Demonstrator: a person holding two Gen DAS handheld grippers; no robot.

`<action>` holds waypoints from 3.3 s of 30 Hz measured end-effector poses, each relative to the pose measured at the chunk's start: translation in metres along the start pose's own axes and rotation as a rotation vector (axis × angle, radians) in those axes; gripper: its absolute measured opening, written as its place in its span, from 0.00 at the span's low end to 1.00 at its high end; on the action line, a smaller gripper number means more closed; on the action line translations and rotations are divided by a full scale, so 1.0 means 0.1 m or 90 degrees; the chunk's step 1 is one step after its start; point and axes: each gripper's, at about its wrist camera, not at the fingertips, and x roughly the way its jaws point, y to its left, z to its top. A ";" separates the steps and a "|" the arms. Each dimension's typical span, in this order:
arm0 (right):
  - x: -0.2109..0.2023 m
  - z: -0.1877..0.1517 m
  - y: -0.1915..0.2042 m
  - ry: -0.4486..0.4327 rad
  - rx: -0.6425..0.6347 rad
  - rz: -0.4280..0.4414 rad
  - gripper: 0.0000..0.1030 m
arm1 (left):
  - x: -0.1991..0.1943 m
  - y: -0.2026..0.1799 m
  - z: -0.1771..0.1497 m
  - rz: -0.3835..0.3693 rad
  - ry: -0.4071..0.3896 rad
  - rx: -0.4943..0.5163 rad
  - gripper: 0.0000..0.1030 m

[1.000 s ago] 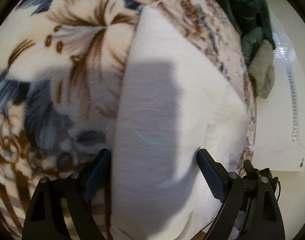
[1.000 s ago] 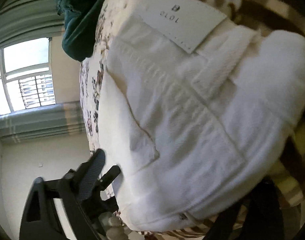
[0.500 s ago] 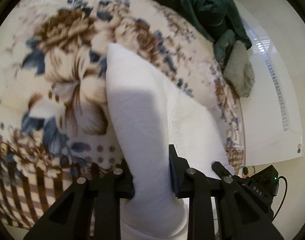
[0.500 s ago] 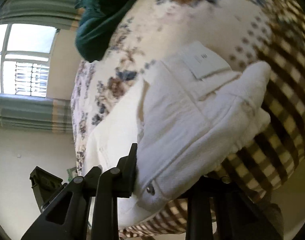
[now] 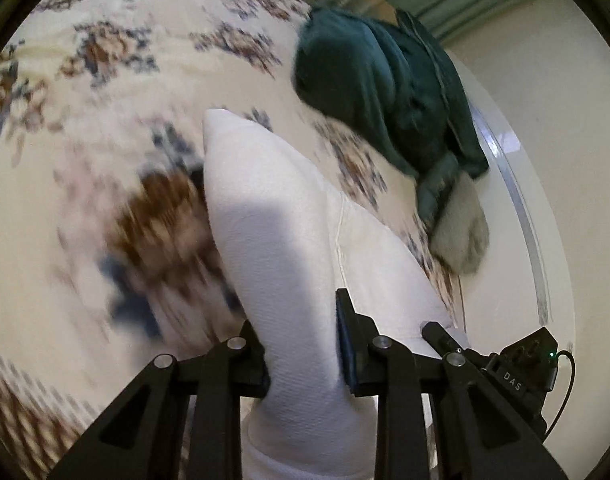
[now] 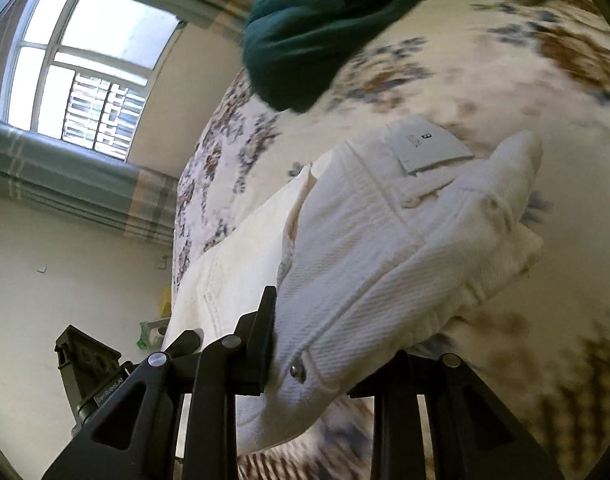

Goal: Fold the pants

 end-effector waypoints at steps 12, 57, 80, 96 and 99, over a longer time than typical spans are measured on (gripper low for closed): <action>2.78 0.49 1.36 -0.004 -0.024 0.019 0.27 | 0.33 1.75 2.26 0.046 -0.026 -0.001 0.22; 1.04 -0.01 2.69 -0.005 -0.432 -0.417 1.00 | -0.89 0.63 1.30 0.395 -0.081 0.121 0.85; -2.61 -0.72 4.29 -0.134 -0.527 -0.316 1.00 | -3.30 -1.30 0.26 0.366 -0.219 0.154 0.85; -3.63 -1.14 4.75 -0.175 -0.540 -0.275 1.00 | -4.02 -1.65 -0.11 0.375 -0.285 0.178 0.85; -3.66 -1.16 4.75 -0.175 -0.540 -0.274 1.00 | -4.03 -1.66 -0.15 0.375 -0.285 0.183 0.87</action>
